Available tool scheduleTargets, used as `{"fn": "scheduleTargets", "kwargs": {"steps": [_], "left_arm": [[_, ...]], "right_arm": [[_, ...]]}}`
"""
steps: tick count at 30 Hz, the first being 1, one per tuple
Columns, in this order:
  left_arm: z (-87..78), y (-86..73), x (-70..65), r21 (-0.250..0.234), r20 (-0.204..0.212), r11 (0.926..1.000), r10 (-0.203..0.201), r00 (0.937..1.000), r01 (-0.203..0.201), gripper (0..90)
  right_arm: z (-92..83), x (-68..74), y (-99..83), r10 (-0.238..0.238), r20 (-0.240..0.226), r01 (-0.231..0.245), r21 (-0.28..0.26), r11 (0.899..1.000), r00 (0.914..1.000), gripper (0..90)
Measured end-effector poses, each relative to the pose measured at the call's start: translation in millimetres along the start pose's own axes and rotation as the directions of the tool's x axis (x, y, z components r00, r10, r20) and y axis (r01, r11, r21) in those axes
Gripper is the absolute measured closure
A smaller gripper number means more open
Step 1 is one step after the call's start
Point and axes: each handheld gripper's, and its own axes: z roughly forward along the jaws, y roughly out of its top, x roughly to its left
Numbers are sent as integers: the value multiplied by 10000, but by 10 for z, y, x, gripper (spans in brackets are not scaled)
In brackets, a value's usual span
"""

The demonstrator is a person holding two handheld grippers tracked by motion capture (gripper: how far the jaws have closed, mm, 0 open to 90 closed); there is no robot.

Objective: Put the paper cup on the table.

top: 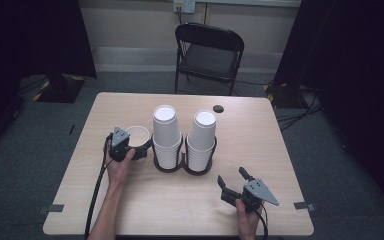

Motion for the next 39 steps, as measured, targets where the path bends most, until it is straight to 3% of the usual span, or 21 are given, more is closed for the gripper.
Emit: {"fn": "scheduleTargets", "kwargs": {"steps": [10,14,15,16,19,31,39], "left_arm": [[-5,-102,6,337,-175,9992,-195,9997,201,114],[6,-137,-8,771,-360,9970,-38,9993,66,132],[16,-146,-32,653,-400,9973,-315,9987,341,137],[0,-143,-21,932,-411,9956,-35,9992,73,140],[-26,-127,-43,1171,-553,9931,147,9984,-81,142],[-77,-252,-36,1631,-486,9866,56,9988,25,154],[-177,-250,-26,1562,-451,9877,-49,9990,119,154]], "right_arm": [[3,1,1,-50,-7,50,25,10000,10000,142],[7,1,3,2,21,-2,74,10000,10000,145],[7,1,3,7,11,-7,75,10000,10000,145],[7,1,3,5,13,-5,71,10000,10000,145],[7,0,3,24,27,-25,80,10000,10000,147],[11,-3,4,30,52,-30,84,10000,10000,148],[12,-4,4,50,53,-50,88,9999,10000,148]]}}
